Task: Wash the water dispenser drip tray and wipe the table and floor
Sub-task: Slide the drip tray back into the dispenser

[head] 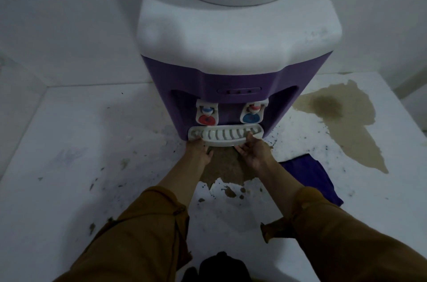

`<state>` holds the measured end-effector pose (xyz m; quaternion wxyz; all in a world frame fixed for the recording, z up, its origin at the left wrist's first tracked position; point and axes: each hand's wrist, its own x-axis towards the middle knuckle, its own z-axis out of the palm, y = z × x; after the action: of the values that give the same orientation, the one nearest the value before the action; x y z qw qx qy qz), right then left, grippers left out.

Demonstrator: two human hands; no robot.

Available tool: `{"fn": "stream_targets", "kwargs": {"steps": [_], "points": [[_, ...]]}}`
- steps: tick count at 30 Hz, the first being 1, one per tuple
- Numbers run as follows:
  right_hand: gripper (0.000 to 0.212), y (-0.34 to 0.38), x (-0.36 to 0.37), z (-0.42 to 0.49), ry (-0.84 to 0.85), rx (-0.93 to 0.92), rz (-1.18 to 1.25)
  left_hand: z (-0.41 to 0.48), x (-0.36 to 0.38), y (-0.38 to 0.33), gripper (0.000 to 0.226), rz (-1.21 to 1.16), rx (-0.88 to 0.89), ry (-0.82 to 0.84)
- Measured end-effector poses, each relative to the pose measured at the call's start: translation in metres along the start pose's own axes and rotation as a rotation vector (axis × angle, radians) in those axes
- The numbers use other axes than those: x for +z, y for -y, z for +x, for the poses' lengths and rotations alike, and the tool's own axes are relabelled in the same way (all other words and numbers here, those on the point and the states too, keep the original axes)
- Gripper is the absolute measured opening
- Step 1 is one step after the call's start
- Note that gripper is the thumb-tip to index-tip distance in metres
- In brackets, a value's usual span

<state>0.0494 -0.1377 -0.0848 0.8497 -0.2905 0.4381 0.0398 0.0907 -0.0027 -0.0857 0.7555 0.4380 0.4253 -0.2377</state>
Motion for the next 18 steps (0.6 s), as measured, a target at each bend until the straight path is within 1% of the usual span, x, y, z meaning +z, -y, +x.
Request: {"fn": "stream_targets", "kwargs": {"steps": [3, 9, 14, 18], "points": [[0.023, 0.000, -0.002, -0.002, 0.025, 0.002, 0.018, -0.003, -0.004, 0.001, 0.038, -0.026, 0.008, 0.031], [0.011, -0.004, -0.007, -0.003, 0.098, -0.026, 0.076, -0.003, -0.010, 0.009, 0.045, -0.049, 0.067, 0.102], [0.013, -0.004, -0.012, 0.002, 0.122, -0.041, 0.069, 0.001, -0.008, 0.012, 0.043, 0.007, 0.088, 0.064], [0.014, -0.006, -0.013, 0.006, 0.111, -0.060, 0.044, 0.004, -0.005, 0.007, 0.042, 0.064, 0.048, -0.001]]}}
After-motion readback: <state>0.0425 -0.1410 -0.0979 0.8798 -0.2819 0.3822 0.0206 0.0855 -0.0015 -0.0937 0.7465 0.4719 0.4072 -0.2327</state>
